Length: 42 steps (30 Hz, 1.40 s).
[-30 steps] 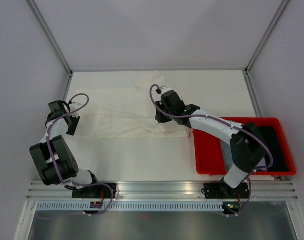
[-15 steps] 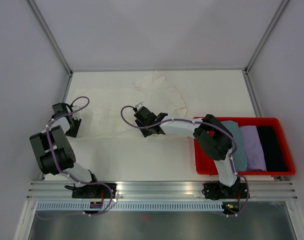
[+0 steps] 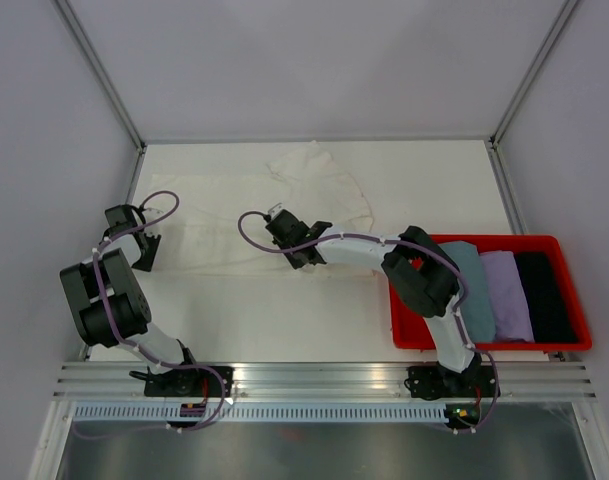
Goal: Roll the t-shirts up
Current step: Fold the tshirt
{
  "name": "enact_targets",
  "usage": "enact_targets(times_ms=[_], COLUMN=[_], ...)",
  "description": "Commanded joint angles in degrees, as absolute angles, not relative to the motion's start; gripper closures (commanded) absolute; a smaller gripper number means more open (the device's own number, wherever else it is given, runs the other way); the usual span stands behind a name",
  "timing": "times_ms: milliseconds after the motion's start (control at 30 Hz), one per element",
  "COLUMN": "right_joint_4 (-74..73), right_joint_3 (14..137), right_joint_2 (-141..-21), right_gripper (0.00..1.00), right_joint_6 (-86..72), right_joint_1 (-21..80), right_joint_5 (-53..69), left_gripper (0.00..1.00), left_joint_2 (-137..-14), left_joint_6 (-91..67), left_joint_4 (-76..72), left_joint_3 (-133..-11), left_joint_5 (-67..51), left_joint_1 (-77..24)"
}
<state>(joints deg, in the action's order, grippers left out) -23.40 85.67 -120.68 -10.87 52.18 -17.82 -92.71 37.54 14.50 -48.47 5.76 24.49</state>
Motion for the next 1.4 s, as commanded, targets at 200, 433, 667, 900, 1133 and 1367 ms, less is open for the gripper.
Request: enact_targets(times_ms=[200, 433, 667, 900, 1133, 1367], right_joint_4=[-23.1, -23.5, -14.4, -9.1, -8.0, -9.8], right_joint_3=[87.3, 87.9, 82.9, 81.1, 82.0, 80.5], right_joint_2=[-115.9, -116.4, -113.8, -116.2, -118.7, -116.3], right_gripper=[0.78, 0.97, 1.0, 1.0, 0.92, 0.45], right_joint_6=[-9.1, -9.6, -13.7, -14.7, -16.5, -14.8], right_joint_1=[51.6, 51.3, 45.9, 41.9, 40.3, 41.7], right_joint_5=[-12.7, -11.0, 5.3, 13.7, 12.0, 13.5], left_gripper=[0.51, 0.51, 0.51, 0.51, 0.51, 0.51], left_joint_2=[-95.2, -94.7, -94.8, -94.9, -95.0, -94.8], left_joint_6=[37.4, 38.1, 38.1, 38.5, 38.6, 38.5], left_joint_4=[14.9, 15.2, 15.3, 15.5, 15.4, 15.5], left_joint_3=[-46.7, -47.1, -47.0, -46.8, -46.6, -46.7], left_joint_5=[5.5, 5.8, 5.6, 6.0, 6.0, 5.9], left_joint_1=[24.6, 24.6, 24.5, 24.6, 24.6, 24.6])
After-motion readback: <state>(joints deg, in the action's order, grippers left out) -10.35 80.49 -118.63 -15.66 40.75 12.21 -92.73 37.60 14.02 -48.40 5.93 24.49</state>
